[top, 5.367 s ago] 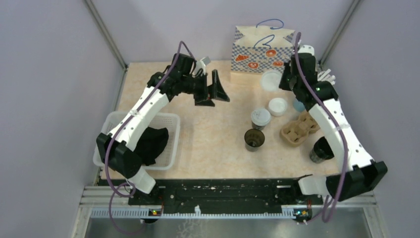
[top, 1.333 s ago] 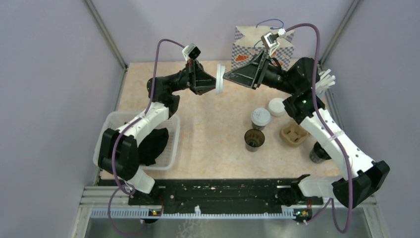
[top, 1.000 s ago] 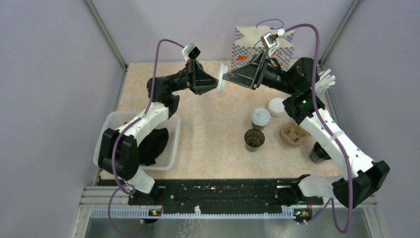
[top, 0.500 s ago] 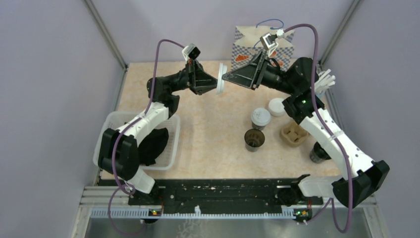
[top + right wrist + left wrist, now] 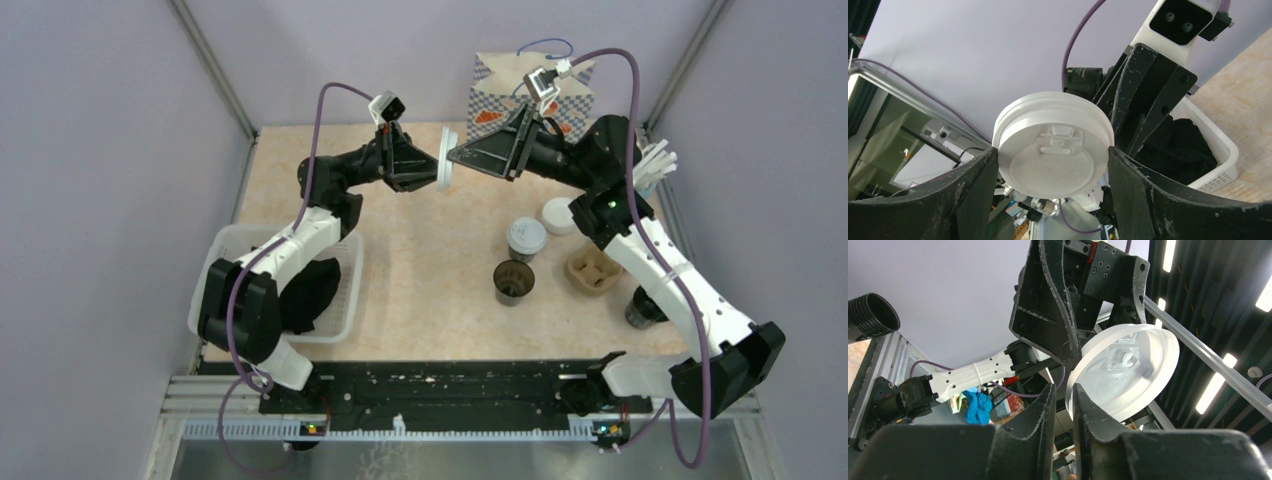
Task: Pack the takeout coffee
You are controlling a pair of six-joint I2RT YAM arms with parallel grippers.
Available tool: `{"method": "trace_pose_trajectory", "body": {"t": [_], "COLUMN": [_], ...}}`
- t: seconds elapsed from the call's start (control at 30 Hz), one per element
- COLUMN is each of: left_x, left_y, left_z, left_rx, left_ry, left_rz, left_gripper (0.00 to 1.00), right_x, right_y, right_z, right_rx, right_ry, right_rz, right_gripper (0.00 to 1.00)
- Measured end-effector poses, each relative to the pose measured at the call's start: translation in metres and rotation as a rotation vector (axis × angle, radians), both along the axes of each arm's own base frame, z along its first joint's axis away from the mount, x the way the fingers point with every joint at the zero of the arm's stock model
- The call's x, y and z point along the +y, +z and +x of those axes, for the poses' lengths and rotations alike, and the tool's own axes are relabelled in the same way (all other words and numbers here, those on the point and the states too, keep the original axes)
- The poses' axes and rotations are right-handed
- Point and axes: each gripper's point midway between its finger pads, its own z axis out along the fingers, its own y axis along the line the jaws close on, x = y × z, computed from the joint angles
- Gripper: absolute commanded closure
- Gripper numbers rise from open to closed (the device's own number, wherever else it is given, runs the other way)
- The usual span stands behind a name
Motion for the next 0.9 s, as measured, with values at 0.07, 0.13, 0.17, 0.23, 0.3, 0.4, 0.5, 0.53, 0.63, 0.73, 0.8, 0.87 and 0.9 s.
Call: {"method": "trace_pose_trajectory", "body": {"t": [0.07,0.13,0.17,0.23,0.3,0.4,0.5,0.53,0.63,0.73,0.8,0.87,0.9], "left_x": [0.000,0.000,0.000,0.001,0.003,0.007,0.018,0.022,0.036,0.040,0.038,0.034,0.032], "left_y": [-0.002,-0.005,-0.007,-0.011,-0.015,-0.023,-0.039,-0.045,-0.068,-0.096,-0.114,-0.132,-0.138], "left_z": [0.001,0.002,0.003,0.005,0.006,0.008,0.012,0.014,0.018,0.026,0.030,0.031,0.030], "left_rx": [0.009,0.019,0.024,0.040,0.054,0.077,0.111,0.124,0.182,0.229,0.242,0.230,0.213], "left_ry": [0.002,0.003,0.005,0.010,0.014,0.031,0.071,0.089,0.145,0.205,0.234,0.252,0.256], "left_rz": [0.004,0.008,0.010,0.016,0.022,0.043,0.091,0.108,0.188,0.314,0.410,0.517,0.560], "left_gripper": [0.65,0.60,0.59,0.57,0.50,0.39,0.29,0.26,0.21,0.18,0.15,0.14,0.14], "right_x": [0.000,0.000,0.000,0.000,0.000,-0.001,-0.013,-0.020,-0.043,-0.066,-0.077,-0.091,-0.096], "right_y": [0.000,0.000,0.000,0.000,-0.003,-0.005,-0.014,-0.021,-0.045,-0.079,-0.100,-0.127,-0.141], "right_z": [0.000,0.001,0.001,0.002,0.003,0.006,0.011,0.015,0.024,0.027,0.024,0.018,0.015], "right_rx": [0.001,0.002,0.002,0.005,0.017,0.033,0.063,0.078,0.104,0.133,0.149,0.182,0.202], "right_ry": [-0.001,-0.004,-0.006,-0.009,-0.013,-0.026,-0.064,-0.093,-0.194,-0.300,-0.334,-0.370,-0.378], "right_rz": [0.000,0.001,0.002,0.000,-0.005,-0.011,-0.040,-0.067,-0.178,-0.374,-0.490,-0.636,-0.711], "right_gripper": [0.27,0.27,0.27,0.27,0.27,0.28,0.28,0.28,0.27,0.28,0.28,0.28,0.29]}}
